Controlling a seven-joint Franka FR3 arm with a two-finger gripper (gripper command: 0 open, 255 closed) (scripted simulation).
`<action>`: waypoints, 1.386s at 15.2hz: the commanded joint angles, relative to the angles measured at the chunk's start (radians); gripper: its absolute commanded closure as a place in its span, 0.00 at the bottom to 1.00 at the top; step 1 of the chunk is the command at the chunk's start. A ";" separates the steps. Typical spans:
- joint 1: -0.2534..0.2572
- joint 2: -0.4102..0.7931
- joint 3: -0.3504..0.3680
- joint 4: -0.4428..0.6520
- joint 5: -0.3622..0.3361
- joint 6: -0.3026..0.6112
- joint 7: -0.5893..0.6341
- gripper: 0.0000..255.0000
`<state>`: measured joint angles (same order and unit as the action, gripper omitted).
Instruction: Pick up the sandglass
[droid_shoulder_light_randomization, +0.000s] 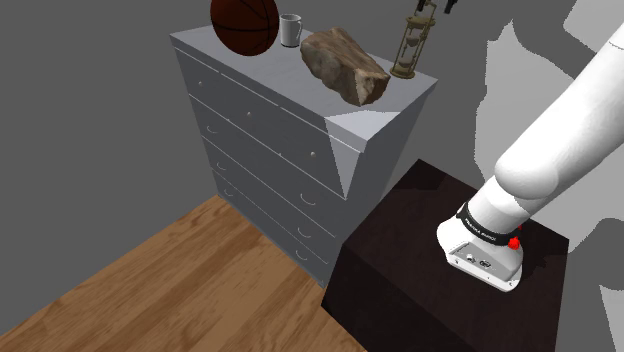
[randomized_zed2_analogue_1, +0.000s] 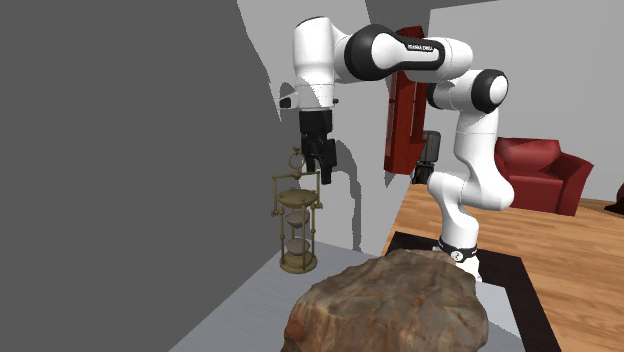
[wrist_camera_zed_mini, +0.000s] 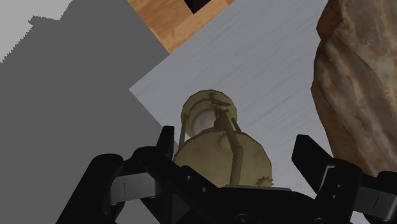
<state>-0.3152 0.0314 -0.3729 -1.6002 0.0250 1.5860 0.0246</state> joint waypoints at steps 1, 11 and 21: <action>0.000 -0.005 0.000 -0.018 -0.002 0.013 0.000 0.00; 0.000 -0.005 0.000 -0.017 -0.002 0.013 0.000 1.00; -0.008 0.037 -0.006 0.170 0.014 -0.135 -0.009 1.00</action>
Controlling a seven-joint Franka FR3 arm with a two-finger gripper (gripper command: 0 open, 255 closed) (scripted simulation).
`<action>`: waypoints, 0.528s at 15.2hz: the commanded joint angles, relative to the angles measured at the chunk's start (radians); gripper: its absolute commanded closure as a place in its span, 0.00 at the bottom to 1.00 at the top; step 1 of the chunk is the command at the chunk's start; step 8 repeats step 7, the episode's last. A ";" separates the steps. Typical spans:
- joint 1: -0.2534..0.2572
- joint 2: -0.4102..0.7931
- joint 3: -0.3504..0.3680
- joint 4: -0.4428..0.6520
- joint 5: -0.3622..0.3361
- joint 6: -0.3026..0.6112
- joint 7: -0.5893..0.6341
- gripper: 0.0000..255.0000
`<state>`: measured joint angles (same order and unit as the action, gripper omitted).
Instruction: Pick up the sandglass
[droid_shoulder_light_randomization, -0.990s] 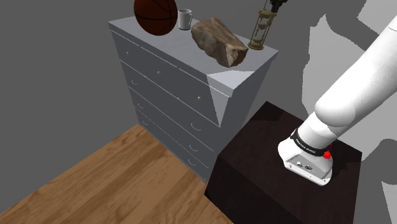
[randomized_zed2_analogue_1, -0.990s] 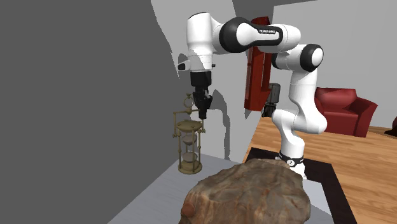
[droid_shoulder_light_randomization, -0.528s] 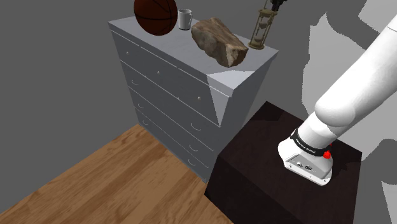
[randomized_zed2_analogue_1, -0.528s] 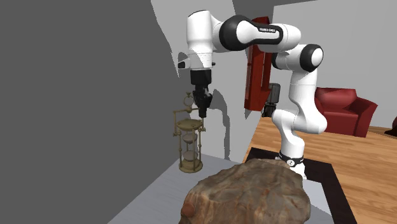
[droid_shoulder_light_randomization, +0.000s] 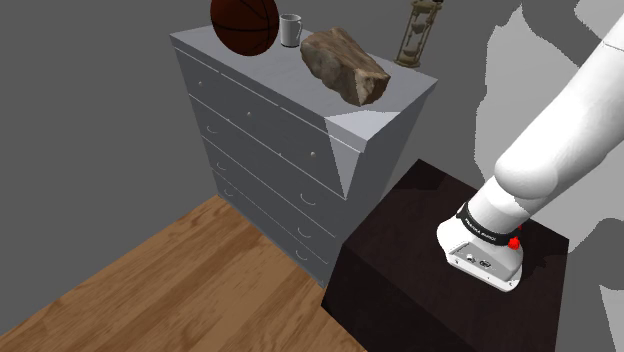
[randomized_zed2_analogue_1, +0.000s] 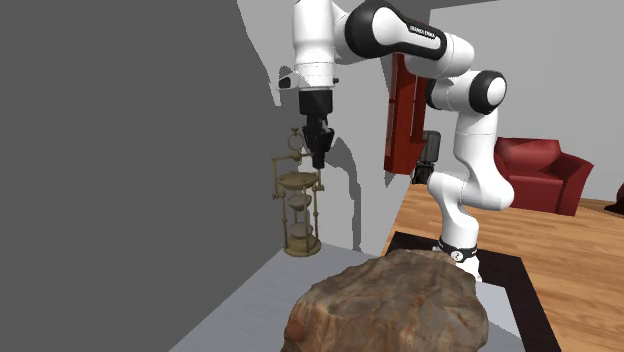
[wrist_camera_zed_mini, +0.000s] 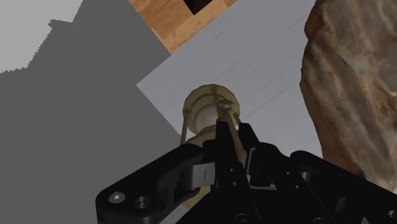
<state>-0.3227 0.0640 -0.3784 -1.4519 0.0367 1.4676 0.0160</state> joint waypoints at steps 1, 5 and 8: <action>-0.002 0.011 -0.001 0.043 0.004 -0.032 -0.002 1.00; -0.010 0.040 -0.006 0.135 0.016 -0.097 -0.008 1.00; -0.010 0.041 -0.006 0.139 0.016 -0.100 -0.008 1.00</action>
